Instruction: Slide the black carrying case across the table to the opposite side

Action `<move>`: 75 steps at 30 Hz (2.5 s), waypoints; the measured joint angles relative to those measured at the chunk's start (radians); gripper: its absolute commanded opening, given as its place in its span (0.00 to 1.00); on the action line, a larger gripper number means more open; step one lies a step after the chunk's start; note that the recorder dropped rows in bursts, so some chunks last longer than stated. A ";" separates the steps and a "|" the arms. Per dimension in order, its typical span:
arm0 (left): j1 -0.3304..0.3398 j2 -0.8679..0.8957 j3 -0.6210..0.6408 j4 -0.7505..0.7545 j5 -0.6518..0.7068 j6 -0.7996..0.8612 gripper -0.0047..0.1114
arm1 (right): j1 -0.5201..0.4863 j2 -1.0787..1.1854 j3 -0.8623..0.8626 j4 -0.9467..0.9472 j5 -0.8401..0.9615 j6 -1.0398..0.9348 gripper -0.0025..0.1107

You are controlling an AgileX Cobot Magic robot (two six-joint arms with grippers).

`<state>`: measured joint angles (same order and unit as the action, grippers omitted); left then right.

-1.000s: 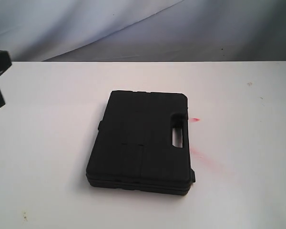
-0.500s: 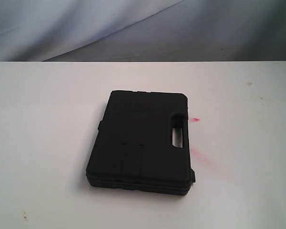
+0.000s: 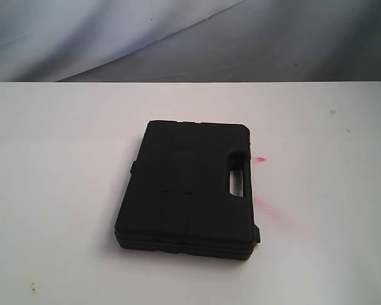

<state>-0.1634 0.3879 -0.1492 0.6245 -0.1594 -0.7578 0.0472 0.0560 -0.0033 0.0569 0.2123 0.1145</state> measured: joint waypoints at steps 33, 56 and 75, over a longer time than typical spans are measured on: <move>-0.002 -0.250 0.145 -0.515 0.073 0.578 0.04 | 0.000 0.000 0.000 0.000 0.000 0.000 0.02; -0.002 -0.384 0.145 -0.517 0.347 0.578 0.04 | 0.000 -0.002 0.000 0.000 0.000 0.000 0.02; -0.002 -0.384 0.145 -0.519 0.349 0.578 0.04 | 0.000 -0.002 0.000 0.000 -0.167 0.000 0.02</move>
<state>-0.1655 0.0038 -0.0040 0.1057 0.1900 -0.1802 0.0472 0.0543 -0.0033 0.0569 0.0457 0.1145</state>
